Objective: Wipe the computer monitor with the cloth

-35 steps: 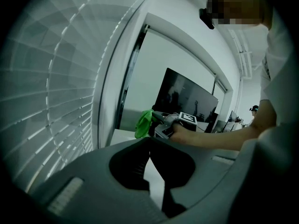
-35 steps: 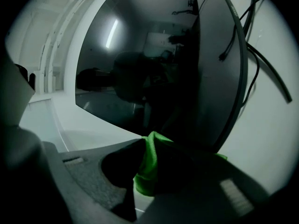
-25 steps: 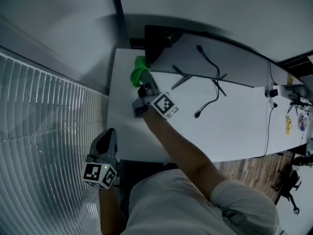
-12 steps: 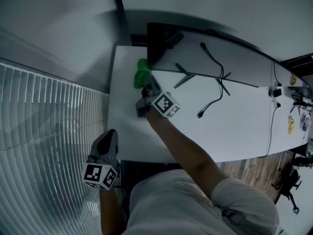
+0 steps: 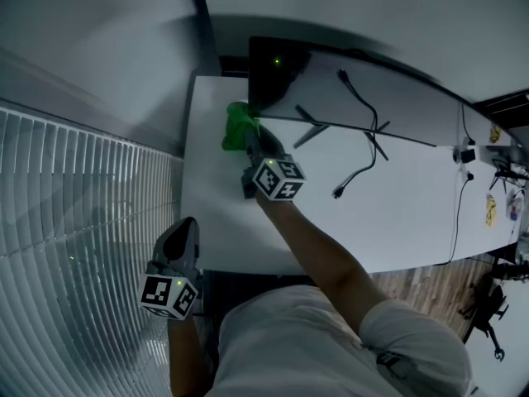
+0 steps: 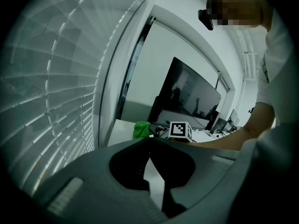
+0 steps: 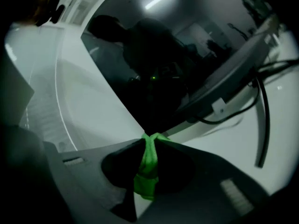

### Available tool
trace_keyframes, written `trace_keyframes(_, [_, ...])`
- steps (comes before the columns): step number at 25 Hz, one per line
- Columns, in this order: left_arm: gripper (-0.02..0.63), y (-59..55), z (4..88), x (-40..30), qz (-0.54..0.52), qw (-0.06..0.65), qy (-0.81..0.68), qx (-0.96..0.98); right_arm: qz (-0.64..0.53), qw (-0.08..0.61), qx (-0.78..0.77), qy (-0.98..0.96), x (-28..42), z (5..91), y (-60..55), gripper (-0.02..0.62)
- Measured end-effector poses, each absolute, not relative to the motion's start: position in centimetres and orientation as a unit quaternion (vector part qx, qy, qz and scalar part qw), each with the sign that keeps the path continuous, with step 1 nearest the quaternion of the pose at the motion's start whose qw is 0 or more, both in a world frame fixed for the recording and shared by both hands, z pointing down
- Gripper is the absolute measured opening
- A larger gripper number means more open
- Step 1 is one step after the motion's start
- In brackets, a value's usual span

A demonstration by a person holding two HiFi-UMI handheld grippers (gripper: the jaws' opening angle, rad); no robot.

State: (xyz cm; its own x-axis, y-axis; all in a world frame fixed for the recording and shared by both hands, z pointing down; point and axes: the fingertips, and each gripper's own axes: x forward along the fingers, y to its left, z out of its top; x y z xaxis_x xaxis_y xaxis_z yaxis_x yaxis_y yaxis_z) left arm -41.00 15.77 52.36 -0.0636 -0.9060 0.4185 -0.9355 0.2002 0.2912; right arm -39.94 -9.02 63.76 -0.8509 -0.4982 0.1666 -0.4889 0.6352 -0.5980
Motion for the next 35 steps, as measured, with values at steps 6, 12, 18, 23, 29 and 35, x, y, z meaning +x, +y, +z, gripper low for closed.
trace_keyframes(6, [0.009,15.8,52.5,-40.8,0.032,0.263,-0.726,0.634,-0.216,-0.063,-0.275,0.935,-40.2,64.3,-9.0,0.058])
trace_keyframes(12, [0.009,15.4,52.8,-40.7,0.036,0.263,-0.723,0.638,-0.223,-0.065,-0.280,0.931,-40.2,64.8,-10.0,0.058])
trace_keyframes(18, [0.009,15.2,52.0,-40.4,0.043,0.262,-0.719,0.642,-0.227,-0.061,-0.290,0.927,-39.5,64.3,-10.2,0.058])
trace_keyframes(23, [0.009,14.7,52.2,-39.7,0.047,0.262,-0.711,0.650,-0.236,-0.057,-0.317,0.917,-37.0,64.7,-12.1,0.058])
trace_keyframes(29, [0.009,12.0,52.3,-37.4,0.056,0.260,-0.695,0.668,-0.241,-0.052,-0.342,0.907,-32.8,65.0,-14.7,0.058])
trace_keyframes(35, [0.009,10.2,51.5,-35.4,0.060,0.256,-0.677,0.688,-0.245,-0.051,-0.360,0.899,-29.6,64.4,-15.7,0.058])
